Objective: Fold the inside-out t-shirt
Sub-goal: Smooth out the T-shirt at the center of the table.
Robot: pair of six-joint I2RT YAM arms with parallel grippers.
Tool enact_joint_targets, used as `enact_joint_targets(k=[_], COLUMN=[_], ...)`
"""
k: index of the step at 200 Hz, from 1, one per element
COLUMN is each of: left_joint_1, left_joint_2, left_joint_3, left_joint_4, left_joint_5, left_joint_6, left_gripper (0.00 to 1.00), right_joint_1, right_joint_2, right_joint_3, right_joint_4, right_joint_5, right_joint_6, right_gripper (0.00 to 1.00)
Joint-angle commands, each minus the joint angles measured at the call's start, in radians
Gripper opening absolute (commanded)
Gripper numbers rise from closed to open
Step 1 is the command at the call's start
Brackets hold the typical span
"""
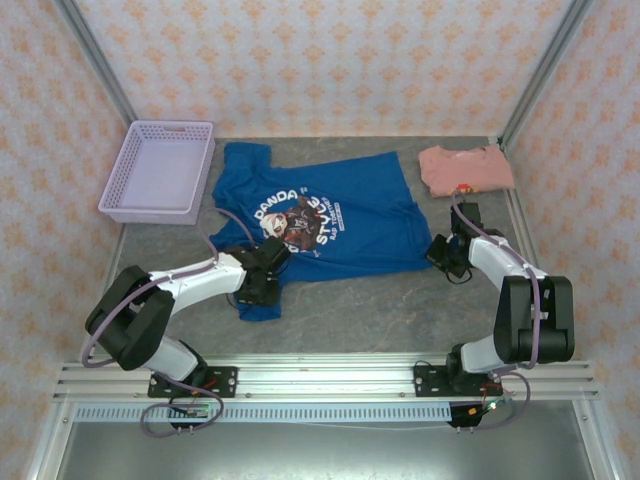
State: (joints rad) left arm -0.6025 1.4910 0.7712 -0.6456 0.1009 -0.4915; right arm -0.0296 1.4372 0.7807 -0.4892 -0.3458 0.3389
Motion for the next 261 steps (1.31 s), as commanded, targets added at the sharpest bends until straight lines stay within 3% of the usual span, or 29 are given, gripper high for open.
enact_joint_targets(k=[1, 93, 136, 206, 217, 237, 261], left_joint_1=[-0.006, -0.009, -0.099, -0.242, -0.258, -0.267, -0.263], left_joint_2=[-0.018, -0.185, -0.205, 0.0, 0.03, 0.033, -0.077], left_joint_3=[0.017, 0.018, 0.095, 0.214, 0.235, 0.243, 0.164], left_joint_4=[-0.009, -0.062, -0.039, 0.094, 0.102, 0.092, 0.037], left_joint_5=[0.002, 0.081, 0.109, 0.147, 0.149, 0.155, 0.08], left_joint_6=[0.017, 0.001, -0.017, -0.067, -0.065, -0.058, -0.073], left_gripper=[0.03, 0.0, 0.0, 0.0, 0.11, 0.41, 0.55], right_joint_1=[-0.006, -0.006, -0.006, -0.006, -0.006, -0.005, -0.006], right_joint_2=[-0.003, -0.001, -0.002, 0.003, 0.001, 0.0, -0.011], right_joint_3=[-0.008, -0.01, -0.009, -0.003, -0.003, -0.003, -0.009], right_joint_4=[-0.019, -0.019, -0.023, -0.026, -0.026, -0.028, -0.031], right_joint_5=[0.001, -0.001, -0.001, -0.008, -0.007, -0.01, -0.012], right_joint_6=[-0.016, -0.017, -0.019, -0.021, -0.02, -0.019, -0.019], right_gripper=[0.07, 0.07, 0.07, 0.07, 0.07, 0.07, 0.07])
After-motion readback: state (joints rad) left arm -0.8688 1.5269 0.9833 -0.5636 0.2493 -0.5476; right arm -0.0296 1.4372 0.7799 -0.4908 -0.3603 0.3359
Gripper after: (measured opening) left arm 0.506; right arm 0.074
